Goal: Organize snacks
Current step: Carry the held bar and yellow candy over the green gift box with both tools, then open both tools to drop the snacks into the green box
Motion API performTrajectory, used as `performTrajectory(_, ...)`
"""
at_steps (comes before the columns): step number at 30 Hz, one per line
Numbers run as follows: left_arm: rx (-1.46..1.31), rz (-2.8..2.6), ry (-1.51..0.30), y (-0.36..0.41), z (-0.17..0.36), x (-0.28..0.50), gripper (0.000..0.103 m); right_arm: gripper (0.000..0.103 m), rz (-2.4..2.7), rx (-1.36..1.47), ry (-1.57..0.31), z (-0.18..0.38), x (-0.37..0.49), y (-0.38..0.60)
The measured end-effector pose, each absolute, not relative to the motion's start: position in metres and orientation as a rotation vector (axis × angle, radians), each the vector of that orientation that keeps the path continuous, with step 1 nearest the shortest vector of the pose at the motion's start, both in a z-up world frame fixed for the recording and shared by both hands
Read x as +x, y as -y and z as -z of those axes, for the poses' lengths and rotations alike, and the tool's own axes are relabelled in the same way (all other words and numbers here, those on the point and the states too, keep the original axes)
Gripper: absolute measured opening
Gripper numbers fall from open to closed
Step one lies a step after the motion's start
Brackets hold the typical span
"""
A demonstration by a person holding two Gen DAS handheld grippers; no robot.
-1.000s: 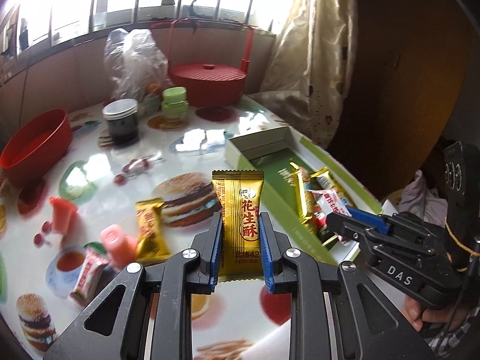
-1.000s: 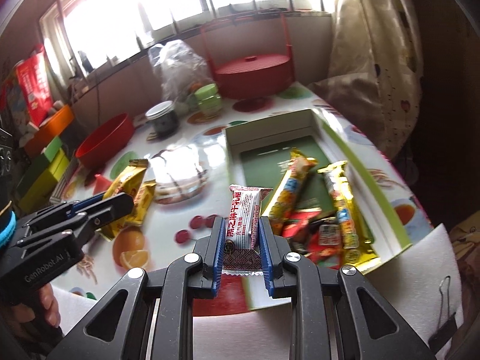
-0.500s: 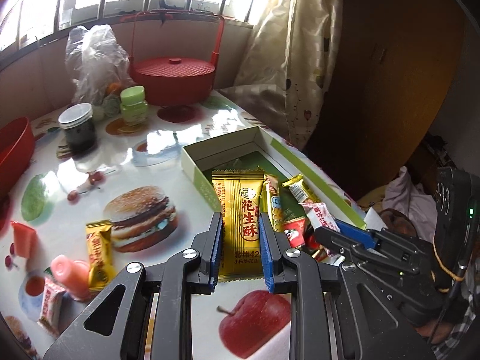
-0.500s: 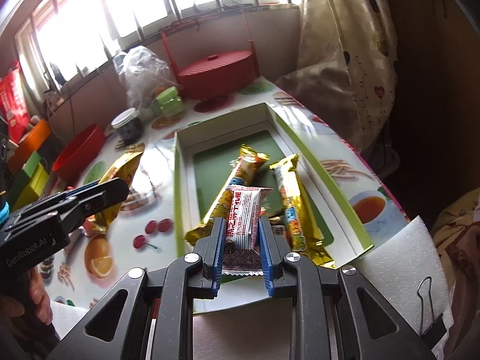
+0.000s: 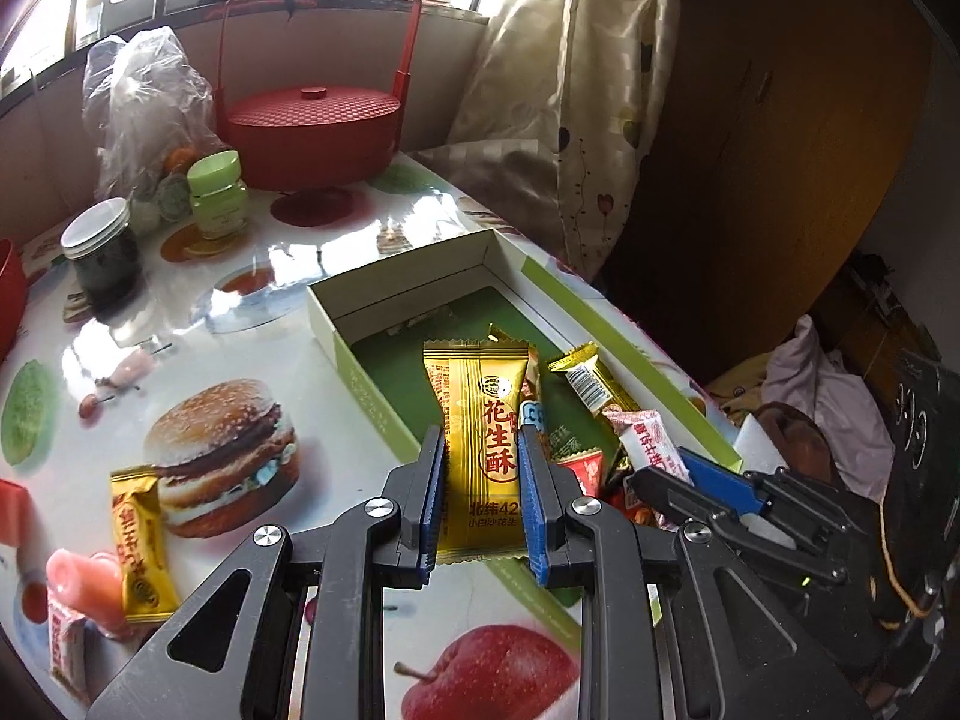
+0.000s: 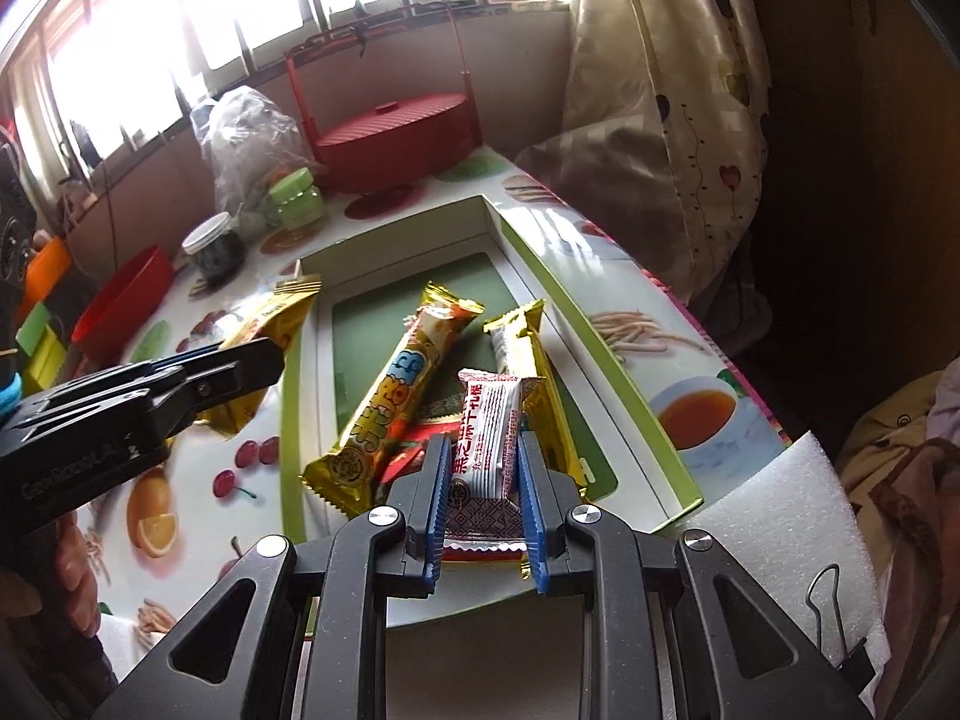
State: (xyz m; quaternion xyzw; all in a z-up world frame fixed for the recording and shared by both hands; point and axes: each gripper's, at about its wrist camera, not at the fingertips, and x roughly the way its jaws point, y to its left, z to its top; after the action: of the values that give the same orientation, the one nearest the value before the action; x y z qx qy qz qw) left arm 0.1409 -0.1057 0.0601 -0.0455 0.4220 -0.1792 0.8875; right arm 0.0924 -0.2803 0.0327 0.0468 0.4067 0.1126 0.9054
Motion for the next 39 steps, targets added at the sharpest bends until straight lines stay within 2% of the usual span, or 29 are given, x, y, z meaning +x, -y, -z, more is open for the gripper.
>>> performTrajectory(27, -0.103, 0.372, -0.948, 0.121, -0.039, 0.165, 0.025, 0.021, -0.233, 0.109, -0.858, -0.021, 0.097, 0.281)
performTrajectory(33, -0.103, 0.373, -0.950, 0.122, -0.038, 0.165, 0.027, 0.028, -0.228, 0.111, -0.856, -0.020, 0.096, 0.281)
performTrajectory(39, -0.106, 0.372, -0.943, 0.122, -0.040, 0.159, 0.038, 0.033, -0.218, 0.116, -0.853, -0.021, 0.094, 0.280)
